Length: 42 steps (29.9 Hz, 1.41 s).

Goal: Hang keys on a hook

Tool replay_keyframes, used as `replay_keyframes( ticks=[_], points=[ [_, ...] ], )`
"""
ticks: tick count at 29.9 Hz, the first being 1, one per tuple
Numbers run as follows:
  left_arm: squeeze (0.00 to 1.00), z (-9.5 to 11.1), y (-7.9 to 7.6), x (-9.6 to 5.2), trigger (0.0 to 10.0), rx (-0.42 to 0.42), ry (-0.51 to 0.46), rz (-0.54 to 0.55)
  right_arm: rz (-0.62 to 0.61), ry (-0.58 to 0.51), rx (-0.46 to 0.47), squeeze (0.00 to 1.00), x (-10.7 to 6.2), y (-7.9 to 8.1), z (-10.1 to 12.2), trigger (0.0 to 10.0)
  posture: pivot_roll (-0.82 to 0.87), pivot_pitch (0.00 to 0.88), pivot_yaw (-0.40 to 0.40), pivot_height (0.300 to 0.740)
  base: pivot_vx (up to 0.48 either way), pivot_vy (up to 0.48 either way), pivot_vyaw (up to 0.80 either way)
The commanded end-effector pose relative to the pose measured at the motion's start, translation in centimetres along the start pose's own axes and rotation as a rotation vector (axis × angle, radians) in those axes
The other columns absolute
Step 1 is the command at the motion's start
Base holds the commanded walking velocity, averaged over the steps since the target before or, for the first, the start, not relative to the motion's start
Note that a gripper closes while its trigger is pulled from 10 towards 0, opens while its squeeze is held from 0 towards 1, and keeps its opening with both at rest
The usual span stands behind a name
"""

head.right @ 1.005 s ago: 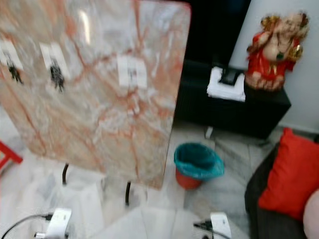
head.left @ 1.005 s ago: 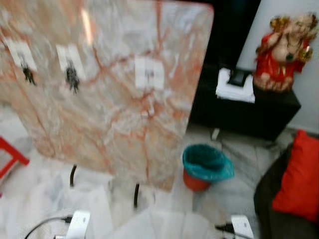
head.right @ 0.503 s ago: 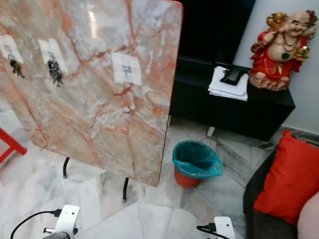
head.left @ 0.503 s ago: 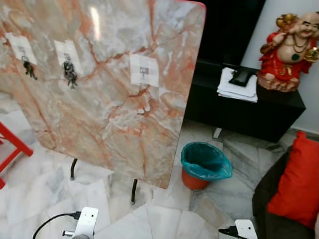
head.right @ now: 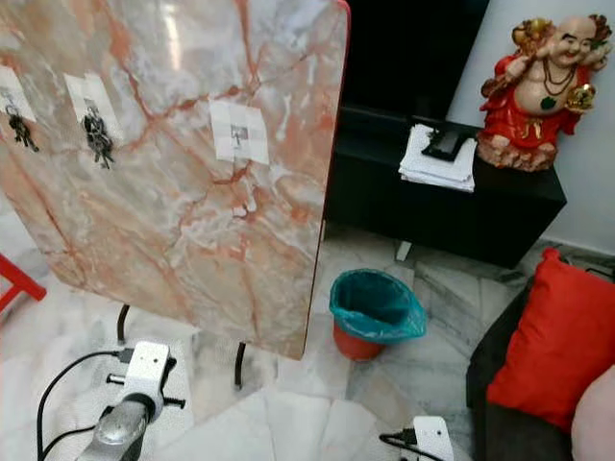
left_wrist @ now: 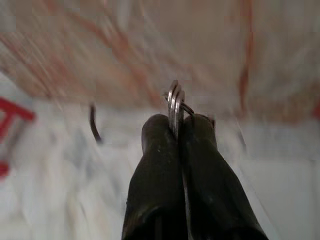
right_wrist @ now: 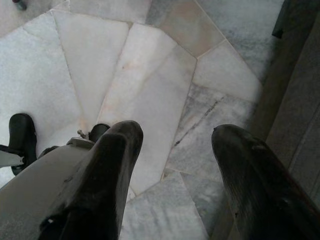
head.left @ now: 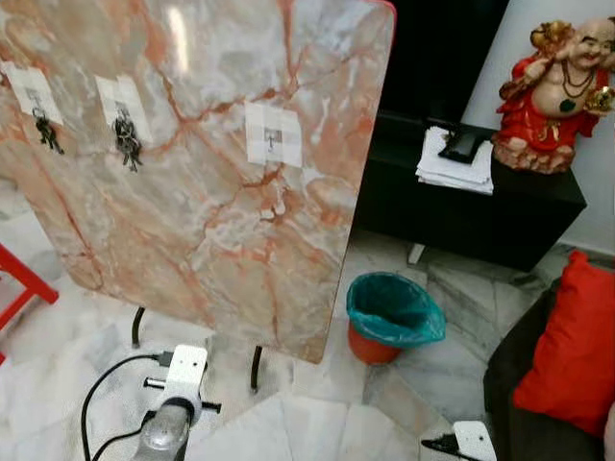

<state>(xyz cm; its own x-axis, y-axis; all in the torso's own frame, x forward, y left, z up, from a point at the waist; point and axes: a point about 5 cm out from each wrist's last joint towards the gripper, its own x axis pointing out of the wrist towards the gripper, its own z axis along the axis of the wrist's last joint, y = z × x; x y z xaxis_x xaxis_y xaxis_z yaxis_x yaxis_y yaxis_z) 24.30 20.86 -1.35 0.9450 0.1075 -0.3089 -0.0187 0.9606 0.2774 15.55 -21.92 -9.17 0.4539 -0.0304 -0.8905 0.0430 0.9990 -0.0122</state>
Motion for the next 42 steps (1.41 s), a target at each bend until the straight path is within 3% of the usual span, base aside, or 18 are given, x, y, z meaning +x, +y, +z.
replay_keyframes(
  ticks=[1, 6, 11, 19, 42],
  points=[
    [0.0, 0.9, 0.0, -0.2, 10.0, 0.004, -0.075, 0.024, -0.013, -0.007, 0.012, 0.0, -0.1, -0.3, 0.0, 10.0, 0.01, 0.0, -0.086, 0.74, 0.0, 0.0, 0.0],
    [0.0, 3.2, 0.2, -1.3, 10.0, 0.024, -0.244, 0.061, -0.017, -0.01, 0.006, 0.0, -0.1, -0.4, 0.0, 10.0, 0.02, 0.0, -0.091, 0.74, 0.0, 0.0, 0.0],
    [0.0, 5.4, 0.0, -1.3, 10.0, 0.027, -0.347, 0.062, -0.019, -0.024, 0.012, 0.0, -0.1, -0.4, 0.1, 10.0, 0.02, 0.0, -0.088, 0.74, 0.0, 0.0, 0.0],
    [0.0, 6.2, -0.4, -0.8, 10.0, 0.028, -0.36, 0.034, -0.022, -0.027, 0.011, 0.0, -0.1, -0.4, 0.1, 10.0, 0.01, 0.0, -0.081, 0.74, 0.0, 0.0, 0.0],
    [0.0, 7.4, -0.9, -0.8, 10.0, 0.022, -0.373, -0.013, -0.026, -0.03, 0.007, 0.0, -0.1, -0.4, 0.2, 10.0, 0.01, 0.0, -0.088, 0.74, 0.282, 0.0, 0.0]
  ],
)
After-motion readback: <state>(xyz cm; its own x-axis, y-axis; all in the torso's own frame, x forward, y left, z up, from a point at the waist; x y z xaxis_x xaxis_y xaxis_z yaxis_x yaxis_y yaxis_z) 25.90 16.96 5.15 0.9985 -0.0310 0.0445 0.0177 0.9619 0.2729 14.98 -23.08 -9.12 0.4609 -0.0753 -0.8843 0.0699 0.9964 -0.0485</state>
